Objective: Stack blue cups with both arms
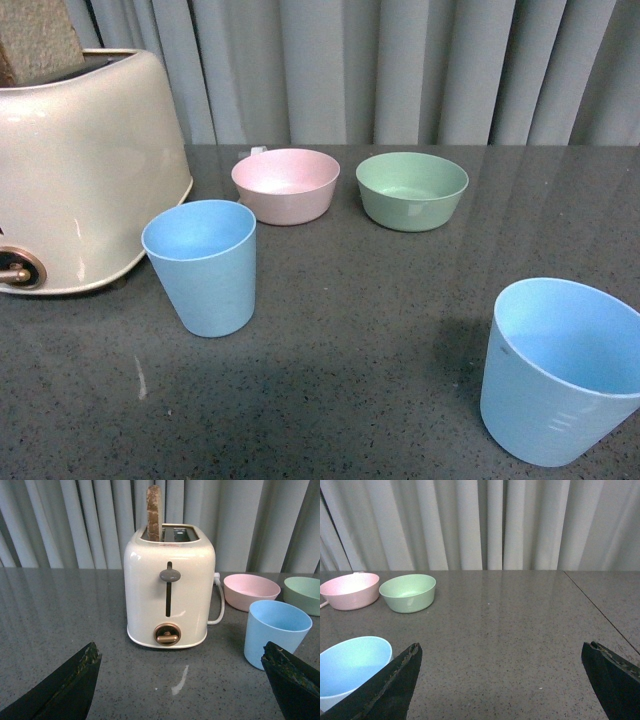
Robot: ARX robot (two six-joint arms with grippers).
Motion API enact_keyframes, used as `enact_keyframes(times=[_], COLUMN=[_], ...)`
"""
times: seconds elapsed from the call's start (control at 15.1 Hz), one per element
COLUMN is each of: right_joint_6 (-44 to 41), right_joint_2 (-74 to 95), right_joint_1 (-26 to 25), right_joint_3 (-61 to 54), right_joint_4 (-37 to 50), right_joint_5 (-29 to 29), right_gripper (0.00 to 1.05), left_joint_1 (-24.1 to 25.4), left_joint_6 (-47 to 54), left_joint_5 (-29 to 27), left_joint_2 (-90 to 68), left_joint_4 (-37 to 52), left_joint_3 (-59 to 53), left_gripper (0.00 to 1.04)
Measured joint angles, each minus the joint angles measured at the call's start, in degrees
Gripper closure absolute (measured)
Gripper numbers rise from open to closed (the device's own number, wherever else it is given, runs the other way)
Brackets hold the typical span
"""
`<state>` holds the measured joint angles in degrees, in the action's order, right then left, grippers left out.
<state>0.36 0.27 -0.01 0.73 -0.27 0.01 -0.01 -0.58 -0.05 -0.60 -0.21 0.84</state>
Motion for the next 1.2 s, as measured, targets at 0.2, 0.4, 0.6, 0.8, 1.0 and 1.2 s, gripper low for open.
enact_keyframes(times=[0.2,0.4,0.6,0.8,1.0,1.2], right_joint_6=[0.00,-0.02,0.00,0.00,-0.02,0.00], right_joint_2=[0.00,0.00,0.00,0.00,0.00,0.00], right_joint_1=[0.00,0.00,0.00,0.00,0.00,0.00], right_joint_3=[0.00,0.00,0.00,0.00,0.00,0.00], right_joint_4=[0.00,0.00,-0.02,0.00,0.00,0.00], right_joint_5=[0.00,0.00,0.00,0.00,0.00,0.00], right_gripper=[0.07,0.07,0.07,0.07,0.07,0.07], left_joint_1=[0.00,0.00,0.00,0.00,0.00,0.00], left_joint_6=[-0.02,-0.02,-0.02,-0.02,-0.02,-0.02], left_joint_5=[0.02,0.00,0.02,0.00,0.00,0.00], left_joint_2=[0.00,0.00,0.00,0.00,0.00,0.00], left_joint_4=[0.00,0.00,0.00,0.00,0.00,0.00], left_joint_3=[0.00,0.00,0.00,0.00,0.00,0.00], left_gripper=[0.07,0.07,0.07,0.07,0.07,0.07])
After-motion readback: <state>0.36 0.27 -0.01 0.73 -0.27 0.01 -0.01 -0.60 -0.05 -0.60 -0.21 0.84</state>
